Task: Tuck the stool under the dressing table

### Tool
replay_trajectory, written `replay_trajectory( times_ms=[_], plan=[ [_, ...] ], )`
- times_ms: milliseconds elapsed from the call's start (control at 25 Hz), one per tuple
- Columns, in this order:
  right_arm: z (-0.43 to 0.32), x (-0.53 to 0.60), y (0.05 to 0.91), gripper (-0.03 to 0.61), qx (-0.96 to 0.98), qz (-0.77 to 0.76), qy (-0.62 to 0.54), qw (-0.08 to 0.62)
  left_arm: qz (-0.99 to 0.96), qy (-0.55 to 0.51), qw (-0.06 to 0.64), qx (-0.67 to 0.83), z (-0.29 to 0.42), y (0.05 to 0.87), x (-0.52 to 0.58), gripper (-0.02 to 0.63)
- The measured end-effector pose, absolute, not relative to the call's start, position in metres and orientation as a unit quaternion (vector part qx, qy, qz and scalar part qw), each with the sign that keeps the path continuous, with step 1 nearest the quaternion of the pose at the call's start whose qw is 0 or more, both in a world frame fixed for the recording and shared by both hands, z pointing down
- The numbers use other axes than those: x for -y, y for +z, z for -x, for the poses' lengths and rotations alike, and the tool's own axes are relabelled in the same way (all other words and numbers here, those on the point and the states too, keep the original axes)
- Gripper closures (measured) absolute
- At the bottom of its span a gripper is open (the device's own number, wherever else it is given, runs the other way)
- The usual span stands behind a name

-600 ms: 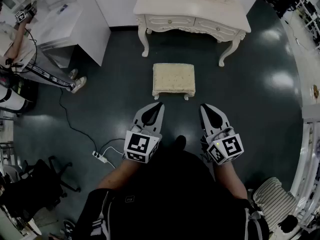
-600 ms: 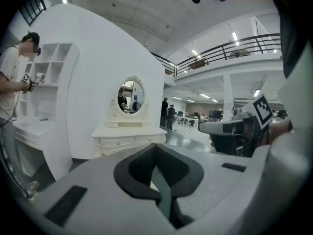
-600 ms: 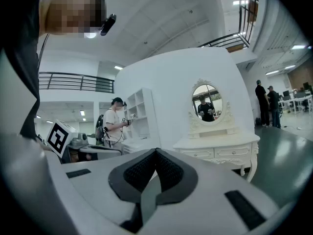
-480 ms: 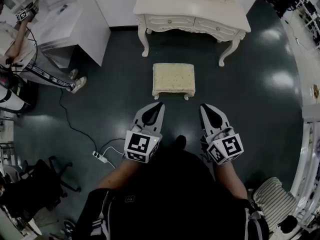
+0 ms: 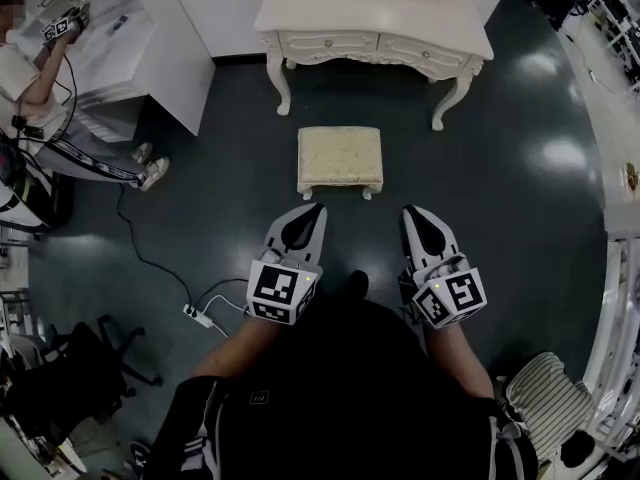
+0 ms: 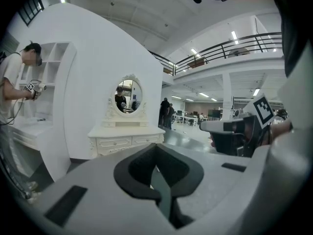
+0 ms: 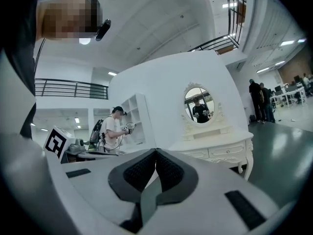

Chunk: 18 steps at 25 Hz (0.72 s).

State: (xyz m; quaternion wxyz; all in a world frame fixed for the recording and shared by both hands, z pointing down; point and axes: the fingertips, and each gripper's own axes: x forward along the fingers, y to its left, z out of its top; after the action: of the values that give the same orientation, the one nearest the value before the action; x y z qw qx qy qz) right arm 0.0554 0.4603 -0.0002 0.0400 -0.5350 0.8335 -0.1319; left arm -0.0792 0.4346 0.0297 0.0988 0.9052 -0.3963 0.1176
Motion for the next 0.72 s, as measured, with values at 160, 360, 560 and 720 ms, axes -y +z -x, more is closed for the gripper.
replay_trajectory(
  times_ms=[160, 360, 560, 720],
  plan=[
    [-0.074, -0.462, 0.002, 0.558, -0.837, 0.529, -0.134, 0.045, -0.904, 0.125, 0.096, 0.397, 0.059, 0.033, -0.436, 0.609],
    [-0.095, -0.463, 0.011, 0.557, -0.848, 0.51, -0.137, 0.045, -0.899, 0.125, 0.099, 0.409, 0.035, 0.038, -0.434, 0.609],
    [-0.101, -0.454, 0.032, 0.557, -0.858, 0.49, -0.15, 0.024, -0.89, 0.133, 0.111, 0.422, 0.026, 0.052, -0.425, 0.609],
    [-0.1, -0.436, 0.051, 0.557, -0.86, 0.481, -0.168, 0.012, -0.885, 0.138, 0.125, 0.426, 0.023, 0.068, -0.408, 0.609]
  ],
)
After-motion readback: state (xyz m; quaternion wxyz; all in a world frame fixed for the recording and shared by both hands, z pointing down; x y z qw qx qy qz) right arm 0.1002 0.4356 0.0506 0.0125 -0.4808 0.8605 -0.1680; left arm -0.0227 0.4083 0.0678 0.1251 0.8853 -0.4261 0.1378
